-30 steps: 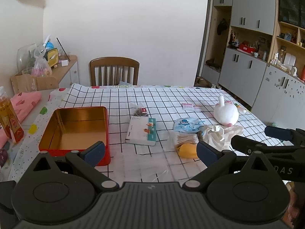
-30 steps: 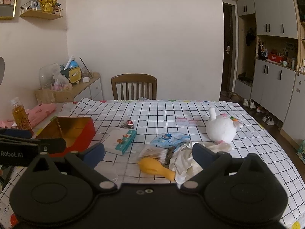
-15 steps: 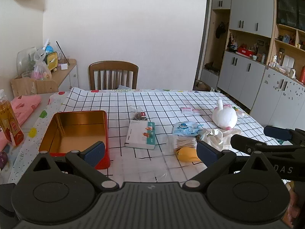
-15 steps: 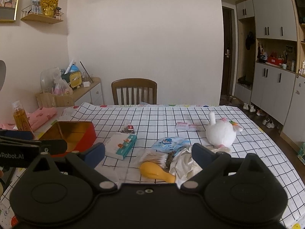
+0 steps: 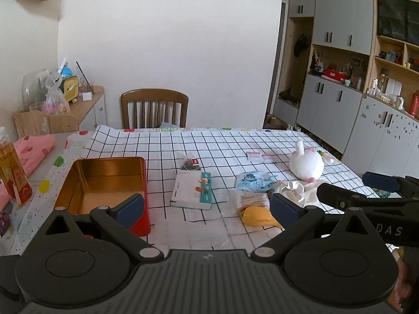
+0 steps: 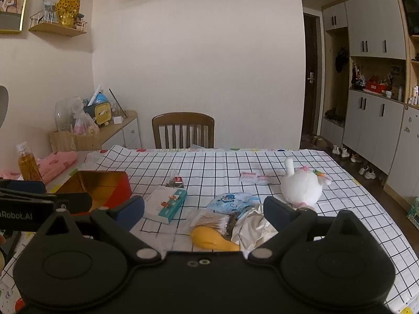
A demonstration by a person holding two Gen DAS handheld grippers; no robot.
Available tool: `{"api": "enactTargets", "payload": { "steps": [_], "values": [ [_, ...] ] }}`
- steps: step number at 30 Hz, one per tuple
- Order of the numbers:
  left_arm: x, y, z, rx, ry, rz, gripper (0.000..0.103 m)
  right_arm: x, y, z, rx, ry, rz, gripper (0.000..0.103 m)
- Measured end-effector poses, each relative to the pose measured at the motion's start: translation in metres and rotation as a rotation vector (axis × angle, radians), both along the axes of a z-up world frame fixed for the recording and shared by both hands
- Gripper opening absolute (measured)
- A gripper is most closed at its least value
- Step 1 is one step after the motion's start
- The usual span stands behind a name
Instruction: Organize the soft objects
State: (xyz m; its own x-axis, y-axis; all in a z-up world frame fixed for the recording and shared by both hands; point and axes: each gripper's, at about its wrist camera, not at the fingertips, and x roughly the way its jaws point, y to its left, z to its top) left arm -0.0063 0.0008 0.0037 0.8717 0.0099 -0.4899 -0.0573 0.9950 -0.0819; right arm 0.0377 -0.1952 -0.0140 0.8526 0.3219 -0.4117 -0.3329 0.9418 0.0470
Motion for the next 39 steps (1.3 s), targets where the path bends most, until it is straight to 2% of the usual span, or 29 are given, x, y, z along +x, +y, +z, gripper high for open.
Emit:
{"api": "enactTargets", "payload": {
  "steps": [18,24,30,35,39],
  "values": [
    [0.002,0.006,-0.001,-0.035,0.012,-0.011,0.103,-0.004,-0.001,0.003,-0.006,-0.002,-0.003,0.097],
    [0.012,0.009,-0.005,-0.056,0.021,0.012,0.103,0.005,-0.002,0.0,-0.015,0.014,0.013,0.097],
    [0.029,0.005,-0.014,-0.068,0.06,0.029,0.103,0.024,-0.006,-0.009,-0.027,0.05,0.05,0.097],
    [0.048,0.01,-0.03,-0.103,0.145,0.066,0.103,0.041,-0.011,-0.018,-0.042,0.09,0.078,0.097],
    [0.058,0.01,-0.043,-0.111,0.199,0.097,0.103,0.058,-0.016,-0.03,-0.046,0.143,0.101,0.09]
  ]
}}
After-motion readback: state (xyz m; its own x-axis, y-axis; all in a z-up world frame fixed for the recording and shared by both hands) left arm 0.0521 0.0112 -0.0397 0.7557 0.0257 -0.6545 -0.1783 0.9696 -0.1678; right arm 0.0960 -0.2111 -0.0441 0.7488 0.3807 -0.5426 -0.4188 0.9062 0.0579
